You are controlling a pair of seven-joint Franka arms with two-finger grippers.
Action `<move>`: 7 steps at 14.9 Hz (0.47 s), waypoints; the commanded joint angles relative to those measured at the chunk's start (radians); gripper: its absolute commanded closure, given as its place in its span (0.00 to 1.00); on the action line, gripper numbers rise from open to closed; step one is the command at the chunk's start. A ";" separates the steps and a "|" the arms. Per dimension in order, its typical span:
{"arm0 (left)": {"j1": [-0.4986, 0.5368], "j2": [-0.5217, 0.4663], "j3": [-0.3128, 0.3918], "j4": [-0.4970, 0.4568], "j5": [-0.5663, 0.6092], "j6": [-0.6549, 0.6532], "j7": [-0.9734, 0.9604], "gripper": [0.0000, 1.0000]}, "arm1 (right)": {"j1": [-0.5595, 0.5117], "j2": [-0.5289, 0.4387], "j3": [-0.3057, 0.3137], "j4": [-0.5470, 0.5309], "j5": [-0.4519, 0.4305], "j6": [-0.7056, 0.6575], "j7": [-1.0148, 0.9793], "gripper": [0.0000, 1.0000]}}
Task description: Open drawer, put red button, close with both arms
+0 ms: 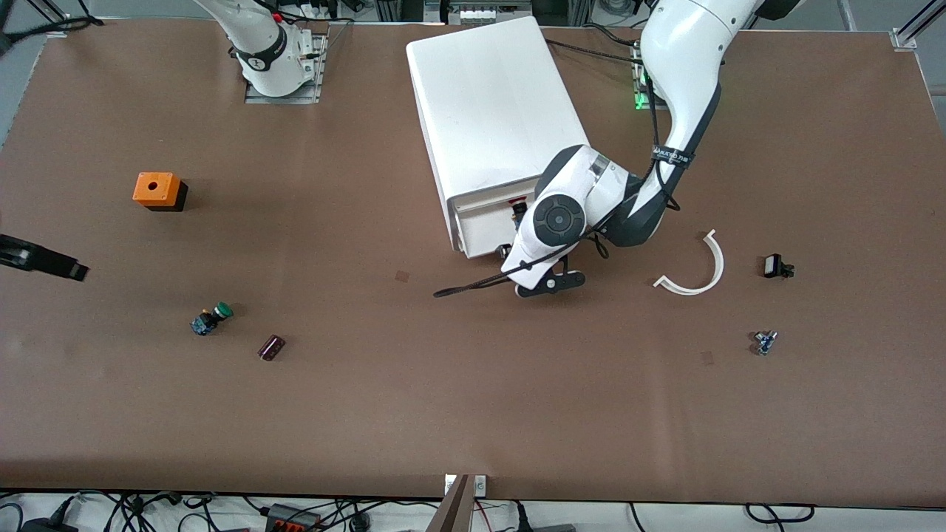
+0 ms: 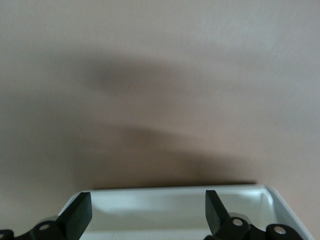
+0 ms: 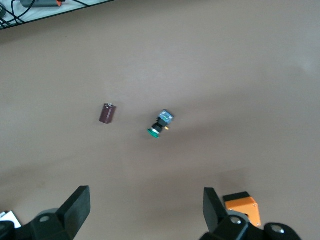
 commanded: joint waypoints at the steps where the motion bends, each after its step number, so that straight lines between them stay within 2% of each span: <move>1: 0.086 -0.045 -0.101 -0.049 0.012 -0.047 -0.011 0.00 | -0.044 -0.162 0.031 -0.220 -0.024 0.068 -0.087 0.00; 4: 0.175 -0.035 -0.203 -0.052 0.012 -0.082 0.010 0.00 | -0.061 -0.206 0.074 -0.268 -0.064 0.111 -0.125 0.00; 7: 0.177 -0.032 -0.211 -0.058 0.012 -0.104 0.027 0.00 | -0.054 -0.211 0.083 -0.291 -0.067 0.103 -0.121 0.00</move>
